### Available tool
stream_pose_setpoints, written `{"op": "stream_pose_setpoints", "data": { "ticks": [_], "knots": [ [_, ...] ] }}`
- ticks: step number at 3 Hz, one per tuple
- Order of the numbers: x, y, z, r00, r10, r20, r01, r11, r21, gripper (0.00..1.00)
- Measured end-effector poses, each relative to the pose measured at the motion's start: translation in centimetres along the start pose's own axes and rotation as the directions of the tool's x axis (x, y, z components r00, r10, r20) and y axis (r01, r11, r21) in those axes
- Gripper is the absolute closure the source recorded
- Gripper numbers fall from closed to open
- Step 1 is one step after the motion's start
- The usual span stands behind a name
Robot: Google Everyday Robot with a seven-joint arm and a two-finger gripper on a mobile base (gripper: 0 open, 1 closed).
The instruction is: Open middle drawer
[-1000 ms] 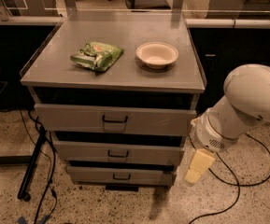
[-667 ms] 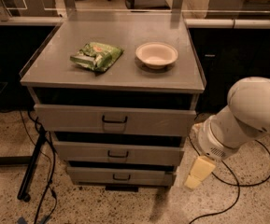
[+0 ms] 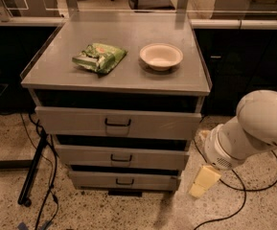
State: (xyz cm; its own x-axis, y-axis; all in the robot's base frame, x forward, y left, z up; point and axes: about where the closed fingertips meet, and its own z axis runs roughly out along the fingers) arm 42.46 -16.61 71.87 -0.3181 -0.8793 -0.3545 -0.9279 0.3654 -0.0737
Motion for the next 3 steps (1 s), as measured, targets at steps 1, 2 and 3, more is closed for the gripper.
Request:
{"op": "stream_pose_setpoints", "data": {
  "ticks": [1,2,3],
  "knots": [
    [0.8,0.2,1.6,1.0,0.009,0.007,-0.009,1.0,0.0,0.0],
    [1.7,0.1,5.1,0.999,0.005,0.043,-0.007,0.9997,0.024,0.0],
    [1.7,0.1,5.1,0.999,0.005,0.043,-0.006,0.9997,0.024,0.0]
  ]
}}
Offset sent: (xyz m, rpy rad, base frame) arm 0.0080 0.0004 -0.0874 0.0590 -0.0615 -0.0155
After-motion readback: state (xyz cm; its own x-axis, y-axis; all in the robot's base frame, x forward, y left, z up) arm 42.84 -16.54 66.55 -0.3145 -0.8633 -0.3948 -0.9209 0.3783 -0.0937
